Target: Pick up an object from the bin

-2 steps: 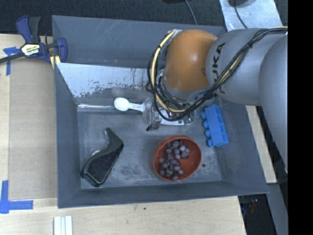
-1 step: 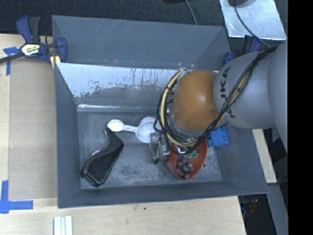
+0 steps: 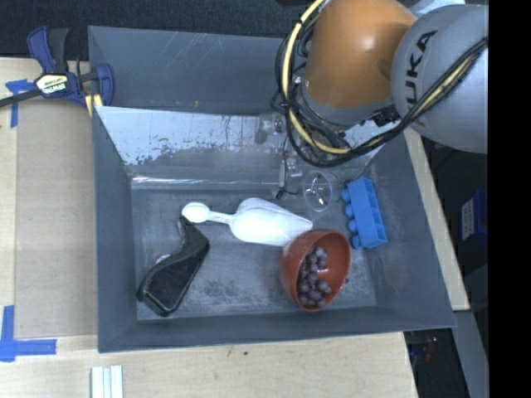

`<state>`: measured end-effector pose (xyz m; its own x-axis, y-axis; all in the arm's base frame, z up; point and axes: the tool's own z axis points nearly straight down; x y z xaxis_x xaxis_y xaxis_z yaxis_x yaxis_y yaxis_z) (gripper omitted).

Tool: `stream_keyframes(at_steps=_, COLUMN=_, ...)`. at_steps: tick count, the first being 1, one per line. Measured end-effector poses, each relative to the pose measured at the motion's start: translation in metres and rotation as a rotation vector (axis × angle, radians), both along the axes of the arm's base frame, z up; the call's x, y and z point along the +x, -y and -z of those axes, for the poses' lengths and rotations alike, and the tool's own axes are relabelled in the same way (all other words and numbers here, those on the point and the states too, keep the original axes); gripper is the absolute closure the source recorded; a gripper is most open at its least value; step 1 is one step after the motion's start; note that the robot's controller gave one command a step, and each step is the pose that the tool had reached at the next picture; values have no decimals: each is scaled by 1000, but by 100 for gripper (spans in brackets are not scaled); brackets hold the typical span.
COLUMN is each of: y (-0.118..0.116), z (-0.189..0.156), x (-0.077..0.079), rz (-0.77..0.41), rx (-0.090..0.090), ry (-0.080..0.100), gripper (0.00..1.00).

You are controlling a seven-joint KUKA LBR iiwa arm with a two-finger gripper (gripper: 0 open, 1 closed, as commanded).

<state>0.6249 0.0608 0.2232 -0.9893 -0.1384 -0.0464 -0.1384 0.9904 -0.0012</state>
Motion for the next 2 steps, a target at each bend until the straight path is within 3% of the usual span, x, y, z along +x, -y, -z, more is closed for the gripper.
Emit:
stream_keyframes(at_steps=1, y=0, z=4, x=-2, rz=1, rx=-1, ry=-8, gripper=0)
stream_keyframes(at_steps=2, y=19, z=61, x=-29, rz=168, rx=7, ry=-8, gripper=0)
